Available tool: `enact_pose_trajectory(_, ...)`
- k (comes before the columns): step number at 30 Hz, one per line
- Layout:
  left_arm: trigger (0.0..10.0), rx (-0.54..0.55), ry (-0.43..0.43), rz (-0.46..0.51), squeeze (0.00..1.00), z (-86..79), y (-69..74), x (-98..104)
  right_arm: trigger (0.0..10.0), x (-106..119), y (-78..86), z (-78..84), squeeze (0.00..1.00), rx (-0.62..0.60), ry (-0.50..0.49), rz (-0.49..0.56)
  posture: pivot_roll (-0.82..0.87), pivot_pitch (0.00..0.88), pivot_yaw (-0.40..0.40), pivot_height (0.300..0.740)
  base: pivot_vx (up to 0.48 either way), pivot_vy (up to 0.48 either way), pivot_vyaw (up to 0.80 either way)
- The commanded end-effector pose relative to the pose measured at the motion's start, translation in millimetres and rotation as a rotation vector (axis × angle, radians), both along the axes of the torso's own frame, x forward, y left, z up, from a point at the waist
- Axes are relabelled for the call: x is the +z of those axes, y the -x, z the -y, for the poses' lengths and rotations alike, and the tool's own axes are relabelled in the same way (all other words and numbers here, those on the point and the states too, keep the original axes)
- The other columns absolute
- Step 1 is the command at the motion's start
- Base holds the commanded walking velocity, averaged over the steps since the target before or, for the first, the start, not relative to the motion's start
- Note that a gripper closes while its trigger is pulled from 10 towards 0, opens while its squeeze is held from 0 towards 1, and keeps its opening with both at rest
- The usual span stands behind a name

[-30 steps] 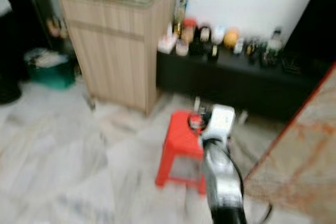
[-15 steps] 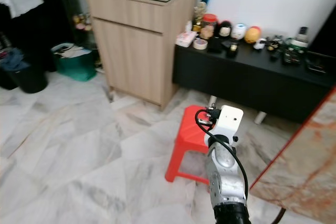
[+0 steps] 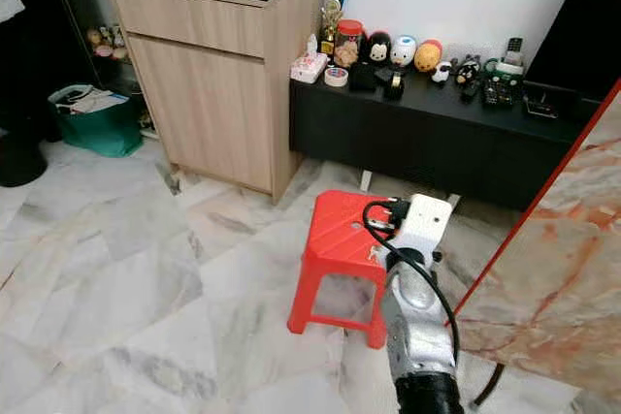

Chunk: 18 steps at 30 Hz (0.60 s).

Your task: Hang keys on a hook

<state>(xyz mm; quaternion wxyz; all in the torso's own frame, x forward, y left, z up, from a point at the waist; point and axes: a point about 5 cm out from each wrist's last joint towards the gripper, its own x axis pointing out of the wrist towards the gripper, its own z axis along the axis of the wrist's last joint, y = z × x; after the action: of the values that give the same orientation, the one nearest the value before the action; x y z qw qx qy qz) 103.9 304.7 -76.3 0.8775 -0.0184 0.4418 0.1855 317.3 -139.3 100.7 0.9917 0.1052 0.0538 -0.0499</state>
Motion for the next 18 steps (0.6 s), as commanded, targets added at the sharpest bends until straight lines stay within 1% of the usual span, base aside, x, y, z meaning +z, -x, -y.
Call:
enact_pose_trajectory(1,10.0,-0.022,0.016,-0.006,0.0,7.0,-1.0,-2.8,10.0,-0.7,0.3,13.8,0.0,-0.042,0.013,-0.006,0.08,0.0,-0.087,0.74,0.0,-0.48,-0.8)
enact_pose_trajectory(4,10.0,-0.023,0.015,-0.008,0.0,6.9,-0.7,-2.8,10.0,-0.6,0.0,13.5,0.0,-0.042,0.013,-0.005,0.08,0.0,-0.087,0.74,0.0,-0.48,-0.8)
enact_pose_trajectory(18,10.0,-0.022,0.011,-0.011,0.0,4.7,0.9,-2.3,10.0,-1.1,-0.1,13.7,0.0,-0.047,0.015,-0.008,0.08,0.0,-0.085,0.74,0.0,0.0,-0.8)
